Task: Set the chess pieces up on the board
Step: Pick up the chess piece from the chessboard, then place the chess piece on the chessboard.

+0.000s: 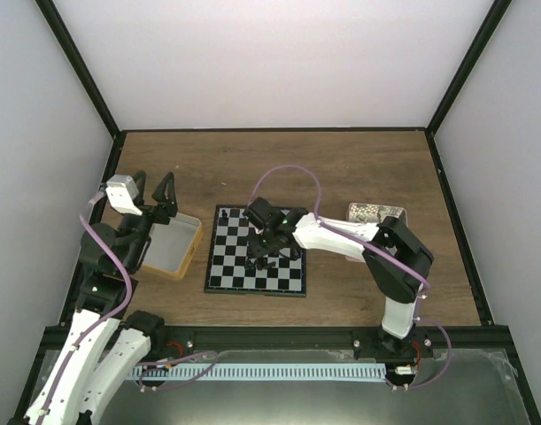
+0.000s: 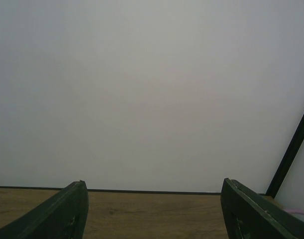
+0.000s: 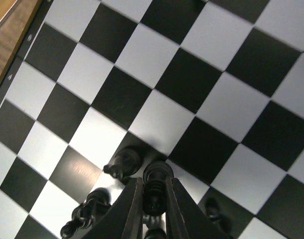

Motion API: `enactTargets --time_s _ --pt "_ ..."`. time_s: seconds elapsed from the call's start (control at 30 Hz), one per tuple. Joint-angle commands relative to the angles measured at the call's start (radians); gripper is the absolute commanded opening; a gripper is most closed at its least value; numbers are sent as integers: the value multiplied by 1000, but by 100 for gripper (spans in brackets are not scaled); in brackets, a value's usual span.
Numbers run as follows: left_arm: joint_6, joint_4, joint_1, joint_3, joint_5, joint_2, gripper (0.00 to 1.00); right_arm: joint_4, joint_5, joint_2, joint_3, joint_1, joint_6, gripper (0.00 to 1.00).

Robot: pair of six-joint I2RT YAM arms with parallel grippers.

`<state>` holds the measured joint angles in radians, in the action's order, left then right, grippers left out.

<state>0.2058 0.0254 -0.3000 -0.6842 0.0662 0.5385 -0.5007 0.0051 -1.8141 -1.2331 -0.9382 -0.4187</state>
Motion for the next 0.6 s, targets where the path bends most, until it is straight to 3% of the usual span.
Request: enactTargets --time_s 0.0,0.57 --pt "6 12 9 -12 -8 -9 75 1 132 29 -67 2 -39 12" --pt "9 14 12 -12 -16 -9 75 -13 88 -87 -143 45 -48 18"
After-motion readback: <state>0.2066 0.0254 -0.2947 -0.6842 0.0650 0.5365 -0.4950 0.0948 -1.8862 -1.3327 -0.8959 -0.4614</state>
